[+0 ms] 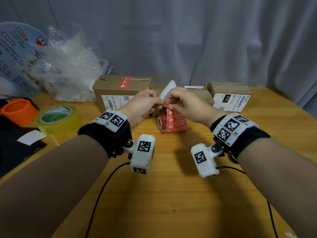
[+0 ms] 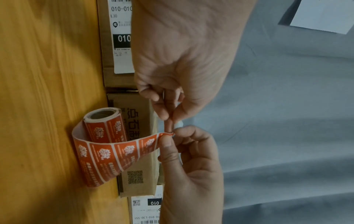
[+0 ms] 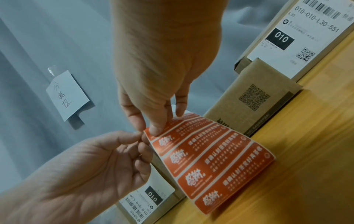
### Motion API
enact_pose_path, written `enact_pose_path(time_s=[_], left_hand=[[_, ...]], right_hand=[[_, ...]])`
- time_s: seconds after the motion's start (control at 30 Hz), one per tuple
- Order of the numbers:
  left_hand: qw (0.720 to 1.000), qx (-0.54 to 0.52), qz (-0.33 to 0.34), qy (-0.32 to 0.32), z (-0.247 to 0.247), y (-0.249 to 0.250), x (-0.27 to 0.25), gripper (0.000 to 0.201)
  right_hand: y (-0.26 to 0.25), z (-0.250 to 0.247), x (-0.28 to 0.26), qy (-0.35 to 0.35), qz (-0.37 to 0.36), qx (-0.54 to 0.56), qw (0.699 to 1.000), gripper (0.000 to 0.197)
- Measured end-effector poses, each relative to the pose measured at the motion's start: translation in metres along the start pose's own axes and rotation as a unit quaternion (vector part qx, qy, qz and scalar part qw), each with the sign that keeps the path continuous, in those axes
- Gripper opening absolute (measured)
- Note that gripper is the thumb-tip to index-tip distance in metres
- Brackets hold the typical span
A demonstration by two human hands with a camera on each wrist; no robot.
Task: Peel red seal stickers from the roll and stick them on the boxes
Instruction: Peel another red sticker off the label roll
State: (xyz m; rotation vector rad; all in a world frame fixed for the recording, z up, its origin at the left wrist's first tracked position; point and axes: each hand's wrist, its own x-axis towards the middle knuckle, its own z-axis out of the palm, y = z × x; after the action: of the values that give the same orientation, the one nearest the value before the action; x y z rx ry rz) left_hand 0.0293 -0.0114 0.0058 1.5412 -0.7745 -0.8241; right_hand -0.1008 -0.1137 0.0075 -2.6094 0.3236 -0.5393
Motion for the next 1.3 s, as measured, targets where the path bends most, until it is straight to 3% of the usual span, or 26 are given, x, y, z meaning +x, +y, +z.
enact_pose_path(time_s=[0.3, 0.53, 0.83, 1.07, 1.3], left_hand=[[1.0, 0.012, 0.006, -0.004, 0.0005, 0.0008, -0.0001, 0.025], [1.0, -0.029, -0.006, -0.004, -0.0005, -0.0005, 0.0008, 0.028], [0.999, -0.047, -0.016, 0.012, 0.0008, 0.0001, 0.0018, 0.026], [0.999, -0.007, 0.013, 0.041, 0.0019, -0.0027, 0.0017, 0.024], [0.995, 0.04, 0.041, 0.084, 0.001, -0.0031, -0.0008, 0.022]], right_hand=[[-0.0013, -0.001, -0.0006, -0.011, 0.009, -0.001, 1.0, 0.018], [0.0062, 0.0046, -0.0037, 0.05, -0.013, 0.005, 0.999, 0.026], [0.0046, 0.0054, -0.0049, 0.103, -0.03, 0.005, 0.994, 0.014], [0.0001, 0.0039, -0.0049, 0.108, 0.003, 0.023, 0.994, 0.01], [0.0015, 0.0021, -0.008, 0.182, 0.047, 0.09, 0.978, 0.011]])
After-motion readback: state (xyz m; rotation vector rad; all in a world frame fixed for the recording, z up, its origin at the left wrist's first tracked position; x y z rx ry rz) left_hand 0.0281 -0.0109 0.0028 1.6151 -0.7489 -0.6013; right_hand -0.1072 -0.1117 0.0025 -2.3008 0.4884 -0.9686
